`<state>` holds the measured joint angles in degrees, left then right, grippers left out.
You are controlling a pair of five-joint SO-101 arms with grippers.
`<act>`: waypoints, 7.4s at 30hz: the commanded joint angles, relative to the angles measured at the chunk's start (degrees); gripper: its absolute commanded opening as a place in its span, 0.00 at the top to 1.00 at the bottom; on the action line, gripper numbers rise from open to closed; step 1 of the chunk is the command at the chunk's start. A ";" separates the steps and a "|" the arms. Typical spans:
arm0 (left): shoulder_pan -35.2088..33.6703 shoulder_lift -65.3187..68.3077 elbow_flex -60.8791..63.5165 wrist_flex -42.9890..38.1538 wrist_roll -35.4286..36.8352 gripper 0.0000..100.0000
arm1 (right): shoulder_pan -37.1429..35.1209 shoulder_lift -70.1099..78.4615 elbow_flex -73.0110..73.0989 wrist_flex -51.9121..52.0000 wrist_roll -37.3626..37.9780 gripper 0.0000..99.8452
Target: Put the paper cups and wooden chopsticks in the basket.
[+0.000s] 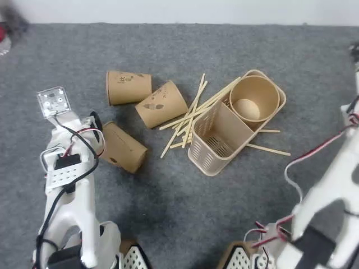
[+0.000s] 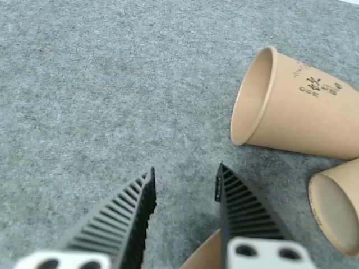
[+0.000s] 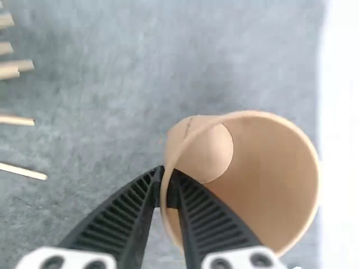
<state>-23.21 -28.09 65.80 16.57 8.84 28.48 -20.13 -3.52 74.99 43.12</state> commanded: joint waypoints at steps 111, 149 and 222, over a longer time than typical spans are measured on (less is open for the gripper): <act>10.64 84.04 -140.18 82.29 -10.37 0.82 | -9.45 -14.55 54.95 -25.54 -43.52 0.76; 19.78 98.99 -144.66 84.04 -10.81 0.89 | -9.54 -14.55 55.03 -25.19 -43.52 0.76; 26.11 88.09 -139.12 44.57 0.18 0.91 | -12.09 -14.55 56.18 -25.63 -43.43 0.76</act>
<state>1.93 63.16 -74.07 64.31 8.75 16.88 -32.79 53.01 50.46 -0.04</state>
